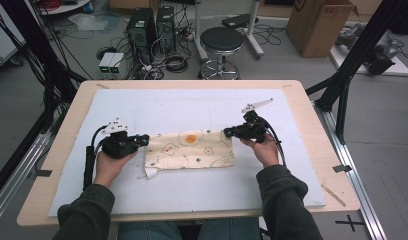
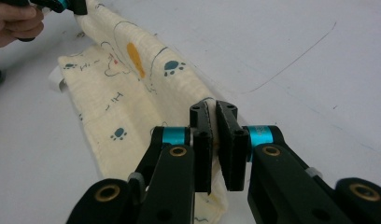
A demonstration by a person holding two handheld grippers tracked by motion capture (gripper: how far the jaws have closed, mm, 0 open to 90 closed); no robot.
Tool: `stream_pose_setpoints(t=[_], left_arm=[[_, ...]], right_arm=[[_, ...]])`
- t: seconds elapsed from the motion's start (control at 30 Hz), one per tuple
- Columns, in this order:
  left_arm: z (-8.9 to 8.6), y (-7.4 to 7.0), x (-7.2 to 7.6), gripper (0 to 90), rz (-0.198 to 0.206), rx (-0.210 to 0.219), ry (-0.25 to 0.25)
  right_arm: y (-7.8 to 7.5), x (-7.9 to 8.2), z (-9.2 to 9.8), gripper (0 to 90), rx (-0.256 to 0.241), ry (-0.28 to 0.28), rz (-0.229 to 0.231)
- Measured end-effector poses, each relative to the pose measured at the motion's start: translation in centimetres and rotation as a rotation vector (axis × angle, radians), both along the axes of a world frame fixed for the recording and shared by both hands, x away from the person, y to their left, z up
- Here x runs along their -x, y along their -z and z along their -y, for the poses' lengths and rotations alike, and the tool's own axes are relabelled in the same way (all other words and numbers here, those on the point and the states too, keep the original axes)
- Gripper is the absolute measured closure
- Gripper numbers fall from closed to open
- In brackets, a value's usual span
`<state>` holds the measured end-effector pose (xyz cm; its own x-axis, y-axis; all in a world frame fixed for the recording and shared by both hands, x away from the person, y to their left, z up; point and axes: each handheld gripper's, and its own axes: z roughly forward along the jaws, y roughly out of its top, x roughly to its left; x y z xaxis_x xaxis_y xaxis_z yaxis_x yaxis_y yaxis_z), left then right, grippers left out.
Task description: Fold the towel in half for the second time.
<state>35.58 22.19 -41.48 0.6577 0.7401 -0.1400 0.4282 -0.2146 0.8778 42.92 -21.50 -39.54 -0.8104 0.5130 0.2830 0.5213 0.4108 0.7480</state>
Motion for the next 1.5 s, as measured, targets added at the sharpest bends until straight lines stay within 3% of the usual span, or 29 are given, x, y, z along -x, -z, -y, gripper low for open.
stream_pose_setpoints(t=[0.07, 0.17, 0.53, 0.8, 1.0, 1.2, 1.33, 1.43, 1.5], left_arm=[[-0.1, 0.0, 0.2, 85.1, 0.001, 0.005, 0.007], [0.0, 0.1, 0.4, 85.0, 0.004, 0.004, 0.014], [-0.1, 0.5, 1.5, 84.6, 0.006, -0.012, 0.039], [0.1, 0.3, 2.1, 84.2, 0.011, -0.051, 0.073], [0.8, 0.3, 2.8, 84.0, 0.012, -0.12, 0.111], [1.1, 0.4, 3.2, 84.0, 0.005, -0.158, 0.13], [1.4, 0.5, 3.4, 83.9, -0.008, -0.166, 0.138], [1.3, 1.2, 3.7, 83.9, -0.019, -0.138, 0.125], [1.1, 1.6, 3.8, 83.8, -0.034, -0.15, 0.125]], right_arm=[[0.1, 0.3, 0.4, 85.0, -0.028, 0.008, 0.023], [0.7, 0.7, 0.7, 85.0, -0.027, 0.004, 0.008], [0.8, 2.0, 0.6, 84.9, -0.029, -0.028, 0.031], [1.1, 2.9, 0.7, 84.8, -0.016, -0.043, 0.035], [1.6, 3.6, 0.6, 84.7, 0.002, -0.066, 0.038], [2.0, 4.3, 0.8, 84.6, 0.015, -0.077, 0.039], [2.4, 4.6, 0.9, 84.4, 0.021, -0.079, 0.046], [2.7, 4.9, 1.0, 84.1, 0.018, -0.078, 0.047], [2.8, 5.1, 1.0, 83.9, 0.021, -0.081, 0.044]])
